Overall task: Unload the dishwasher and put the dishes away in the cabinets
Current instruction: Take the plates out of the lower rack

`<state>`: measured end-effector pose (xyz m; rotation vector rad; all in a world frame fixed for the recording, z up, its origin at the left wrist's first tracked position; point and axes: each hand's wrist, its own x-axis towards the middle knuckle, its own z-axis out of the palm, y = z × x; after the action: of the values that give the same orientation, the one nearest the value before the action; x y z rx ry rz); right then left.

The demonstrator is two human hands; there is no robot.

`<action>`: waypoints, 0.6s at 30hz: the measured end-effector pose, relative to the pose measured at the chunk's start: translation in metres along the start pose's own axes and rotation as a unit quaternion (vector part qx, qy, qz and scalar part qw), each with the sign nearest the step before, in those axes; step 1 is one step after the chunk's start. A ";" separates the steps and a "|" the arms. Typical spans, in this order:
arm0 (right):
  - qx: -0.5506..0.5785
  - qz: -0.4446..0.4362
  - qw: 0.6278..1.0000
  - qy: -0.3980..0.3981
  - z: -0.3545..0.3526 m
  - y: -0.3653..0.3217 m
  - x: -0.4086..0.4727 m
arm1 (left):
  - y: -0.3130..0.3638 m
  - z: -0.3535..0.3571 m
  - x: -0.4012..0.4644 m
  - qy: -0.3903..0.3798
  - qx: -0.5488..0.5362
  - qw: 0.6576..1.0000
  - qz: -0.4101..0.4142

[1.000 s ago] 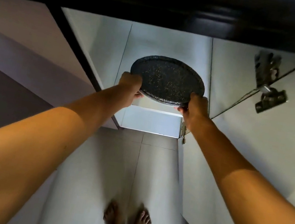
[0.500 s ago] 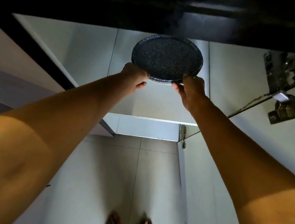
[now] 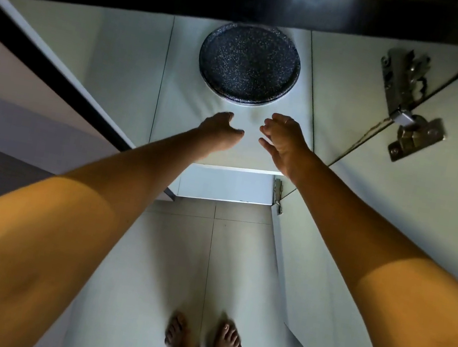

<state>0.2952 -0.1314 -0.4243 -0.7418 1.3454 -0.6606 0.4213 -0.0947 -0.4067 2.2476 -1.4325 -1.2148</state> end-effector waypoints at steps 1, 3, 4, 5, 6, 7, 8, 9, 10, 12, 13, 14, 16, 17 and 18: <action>-0.022 0.002 1.000 0.002 -0.001 0.004 -0.003 | -0.004 0.002 -0.005 -0.002 0.060 0.998 0.020; -0.066 0.004 0.998 0.005 -0.005 0.011 -0.017 | -0.012 0.007 -0.019 0.000 0.195 0.978 0.080; -0.087 0.004 0.996 0.006 -0.007 0.014 -0.023 | -0.016 0.008 -0.026 0.000 0.269 0.956 0.116; -0.104 0.002 0.995 0.008 -0.011 0.017 -0.031 | -0.020 0.009 -0.034 -0.004 0.343 0.926 0.154; -0.121 -0.001 0.993 0.009 -0.013 0.020 -0.038 | -0.022 0.008 -0.041 -0.012 0.400 0.897 0.190; -0.135 -0.004 0.991 0.011 -0.015 0.023 -0.045 | -0.024 0.007 -0.048 -0.021 0.438 0.872 0.217; -0.146 -0.009 0.989 0.015 -0.018 0.026 -0.054 | -0.024 0.007 -0.058 -0.026 0.457 0.858 0.233; -0.154 -0.009 0.988 0.017 -0.019 0.032 -0.061 | -0.025 0.010 -0.065 -0.027 0.465 0.852 0.238; -0.161 -0.004 0.987 0.020 -0.021 0.038 -0.072 | -0.024 0.014 -0.076 -0.025 0.456 0.859 0.232; -0.176 0.011 0.984 0.016 -0.020 0.051 -0.087 | -0.022 0.029 -0.093 -0.026 0.412 0.887 0.208; -0.187 0.008 0.982 0.014 -0.021 0.058 -0.094 | -0.021 0.038 -0.102 -0.026 0.396 0.895 0.204; -0.204 -0.001 0.979 0.007 -0.021 0.063 -0.100 | -0.020 0.045 -0.109 -0.027 0.382 0.901 0.204; -0.236 -0.030 0.971 0.004 -0.028 0.077 -0.117 | -0.023 0.061 -0.125 -0.029 0.352 0.913 0.206; -0.246 -0.031 0.969 0.000 -0.032 0.084 -0.127 | -0.025 0.069 -0.132 -0.044 0.340 0.918 0.198; -0.257 -0.017 0.966 -0.003 -0.038 0.099 -0.144 | -0.030 0.080 -0.148 -0.076 0.337 0.920 0.187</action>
<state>0.2412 0.0386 -0.4176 -1.1825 1.5192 -0.3301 0.3546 0.0623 -0.3969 2.0949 -2.5088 -0.8634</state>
